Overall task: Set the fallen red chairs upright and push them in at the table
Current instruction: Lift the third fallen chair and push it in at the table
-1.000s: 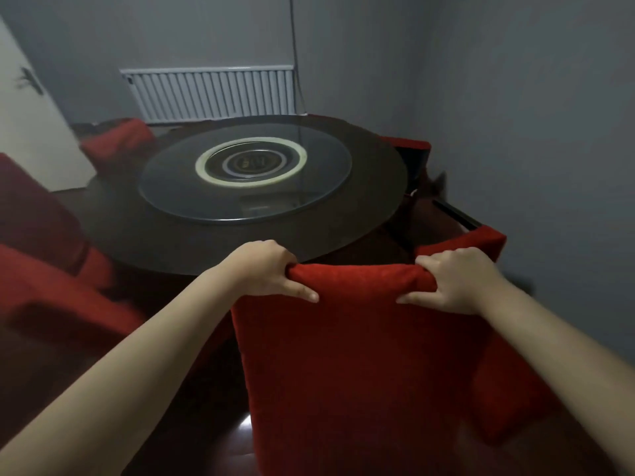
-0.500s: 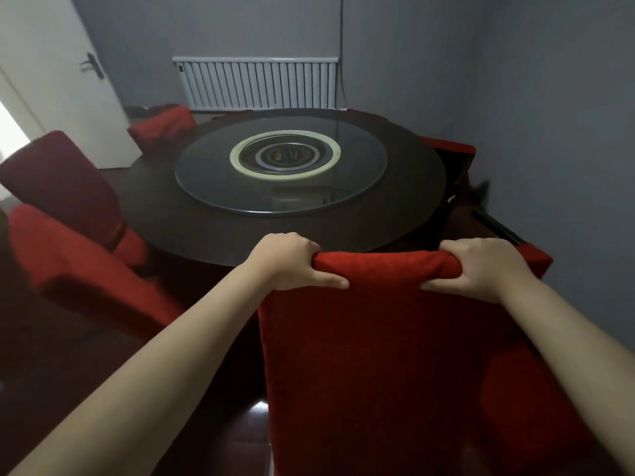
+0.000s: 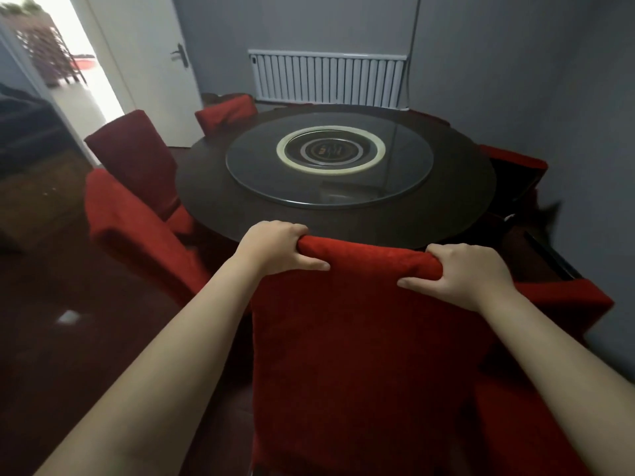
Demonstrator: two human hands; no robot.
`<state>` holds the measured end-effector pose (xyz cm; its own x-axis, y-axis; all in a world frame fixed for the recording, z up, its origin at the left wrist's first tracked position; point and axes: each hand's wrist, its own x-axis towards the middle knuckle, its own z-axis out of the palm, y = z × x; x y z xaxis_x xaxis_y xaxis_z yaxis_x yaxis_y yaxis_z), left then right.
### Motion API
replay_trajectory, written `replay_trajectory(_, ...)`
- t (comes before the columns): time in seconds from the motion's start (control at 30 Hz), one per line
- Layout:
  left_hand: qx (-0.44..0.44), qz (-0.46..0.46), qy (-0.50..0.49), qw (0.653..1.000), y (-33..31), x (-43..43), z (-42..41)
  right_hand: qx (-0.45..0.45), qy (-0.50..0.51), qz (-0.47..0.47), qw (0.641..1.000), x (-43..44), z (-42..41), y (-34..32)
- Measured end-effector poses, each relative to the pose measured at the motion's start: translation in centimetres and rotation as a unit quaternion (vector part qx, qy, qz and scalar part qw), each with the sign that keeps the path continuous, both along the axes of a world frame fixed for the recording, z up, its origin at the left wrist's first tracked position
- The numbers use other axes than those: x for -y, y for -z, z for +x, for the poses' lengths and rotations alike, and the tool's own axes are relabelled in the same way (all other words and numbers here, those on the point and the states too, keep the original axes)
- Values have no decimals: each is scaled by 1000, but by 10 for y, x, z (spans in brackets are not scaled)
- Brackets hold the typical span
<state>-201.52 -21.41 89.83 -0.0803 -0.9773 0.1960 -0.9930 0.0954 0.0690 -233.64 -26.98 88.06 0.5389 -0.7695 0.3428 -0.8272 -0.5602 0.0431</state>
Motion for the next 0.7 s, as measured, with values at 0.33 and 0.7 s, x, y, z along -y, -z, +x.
replay_trajectory(0.33, 21, -48, -49, 997, 8, 6, -1, -23, -33, 32, 999, 37, 5, -6)
replay_trajectory(0.7, 0, -29, -52, 998, 10, 51, 10, -14, 3, 130, 991, 81, 23, -12)
